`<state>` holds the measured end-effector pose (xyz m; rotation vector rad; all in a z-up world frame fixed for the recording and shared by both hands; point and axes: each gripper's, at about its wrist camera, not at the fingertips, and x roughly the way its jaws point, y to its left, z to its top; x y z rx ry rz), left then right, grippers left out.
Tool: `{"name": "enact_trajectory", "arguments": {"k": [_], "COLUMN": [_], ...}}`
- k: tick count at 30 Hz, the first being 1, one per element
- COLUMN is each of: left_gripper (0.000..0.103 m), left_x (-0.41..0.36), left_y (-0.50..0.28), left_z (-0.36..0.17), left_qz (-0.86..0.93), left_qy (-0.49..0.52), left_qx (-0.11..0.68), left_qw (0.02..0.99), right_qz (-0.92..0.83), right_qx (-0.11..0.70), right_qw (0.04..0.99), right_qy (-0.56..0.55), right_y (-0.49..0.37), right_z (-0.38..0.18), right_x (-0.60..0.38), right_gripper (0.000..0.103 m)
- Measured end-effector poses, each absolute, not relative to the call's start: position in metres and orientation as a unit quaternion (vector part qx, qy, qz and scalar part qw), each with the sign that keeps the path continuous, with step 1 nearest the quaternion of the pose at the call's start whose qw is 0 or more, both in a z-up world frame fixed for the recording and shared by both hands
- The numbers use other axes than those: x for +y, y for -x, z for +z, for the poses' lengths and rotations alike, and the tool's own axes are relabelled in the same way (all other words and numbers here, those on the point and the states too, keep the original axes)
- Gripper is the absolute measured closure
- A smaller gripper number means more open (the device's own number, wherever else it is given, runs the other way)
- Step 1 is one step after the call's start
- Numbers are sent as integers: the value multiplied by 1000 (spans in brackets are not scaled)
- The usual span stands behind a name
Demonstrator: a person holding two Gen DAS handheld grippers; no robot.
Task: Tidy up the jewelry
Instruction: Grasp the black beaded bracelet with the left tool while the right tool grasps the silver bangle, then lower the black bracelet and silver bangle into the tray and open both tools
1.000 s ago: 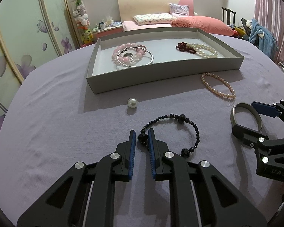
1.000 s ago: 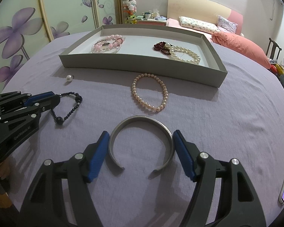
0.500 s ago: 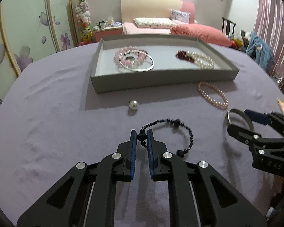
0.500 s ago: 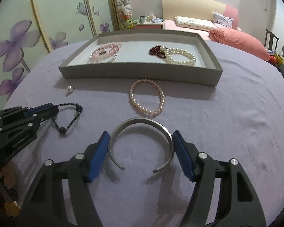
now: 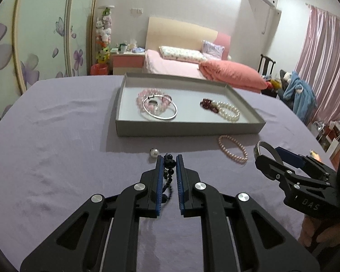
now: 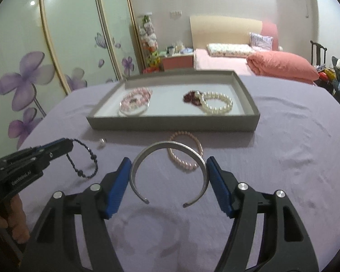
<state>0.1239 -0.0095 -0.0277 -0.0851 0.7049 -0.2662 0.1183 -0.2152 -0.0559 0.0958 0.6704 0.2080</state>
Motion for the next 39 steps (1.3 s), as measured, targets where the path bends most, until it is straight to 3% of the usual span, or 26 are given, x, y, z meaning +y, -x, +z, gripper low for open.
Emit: {"name": "enact_trajectory", "arguments": {"k": [26,39], "left_gripper": [91,91], "left_x": [-23,-32], "left_y": [-106,-116], "left_z": [22,41], "left_qz": [-83,-42], "left_qy": [19,-11], "left_qx": [207,160], "left_qw": [975,986], "right_qz": [24,-14], "right_qx": [105,43], "right_qw": [994,999], "right_qy": [-4,-2], "right_y": [-81,-94], "right_z": [8,26], "right_x": [-198,-201], "right_gripper": [37,37]}}
